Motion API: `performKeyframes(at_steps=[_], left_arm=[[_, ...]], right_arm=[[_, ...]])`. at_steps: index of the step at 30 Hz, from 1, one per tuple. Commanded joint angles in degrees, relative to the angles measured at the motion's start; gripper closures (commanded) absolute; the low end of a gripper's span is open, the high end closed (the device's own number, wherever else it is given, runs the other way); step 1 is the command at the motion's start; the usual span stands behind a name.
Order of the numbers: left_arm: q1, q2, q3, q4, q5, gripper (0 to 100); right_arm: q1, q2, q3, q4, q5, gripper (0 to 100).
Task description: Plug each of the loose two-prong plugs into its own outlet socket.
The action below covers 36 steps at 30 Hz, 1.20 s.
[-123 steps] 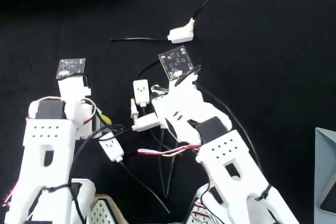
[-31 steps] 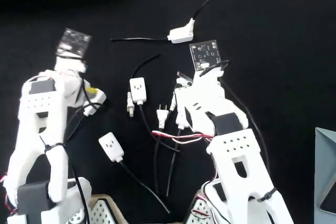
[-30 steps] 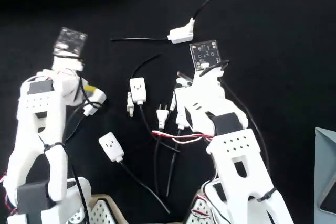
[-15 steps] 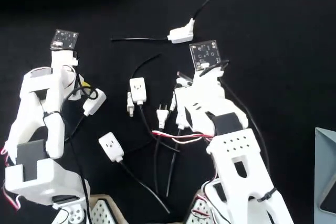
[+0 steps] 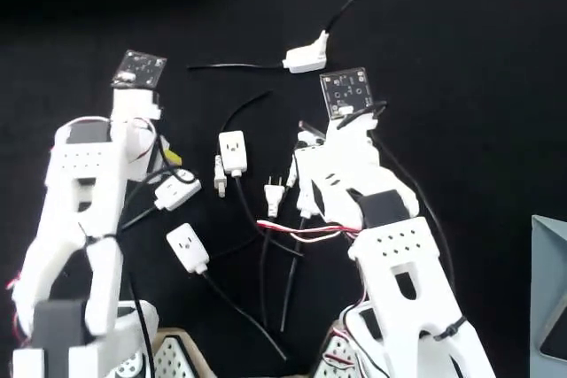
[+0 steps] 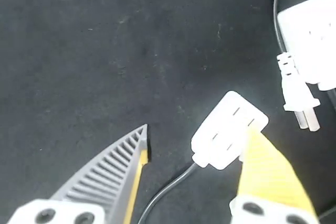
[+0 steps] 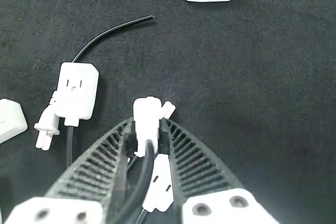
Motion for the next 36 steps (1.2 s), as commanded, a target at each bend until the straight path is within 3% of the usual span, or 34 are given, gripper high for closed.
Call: performKeyframes(at_steps=[1, 10, 20, 28, 36], left_arm=[[-3.65, -5.71, 1.45, 0.35, 0.7, 72], [-11.91, -13.8, 11.47, 0.09, 7.91, 72], [-13.67, -29.19, 31.69, -10.2, 12.22, 73], [-20.44, -34.29, 32.75, -11.25, 12.22, 96], [-27.56, -28.92, 30.55, -14.42, 12.31, 97]], right_arm=[[-3.69, -0.57, -1.63, 0.0, -0.09, 98.6], [-15.65, 10.51, -7.52, -0.44, 2.55, 98.6], [-23.03, 29.85, -21.58, -4.84, 2.64, 98.6], [-24.88, 43.65, -30.81, -6.33, 2.73, 98.7], [-28.75, 45.14, -32.22, -5.54, 2.73, 98.7]])
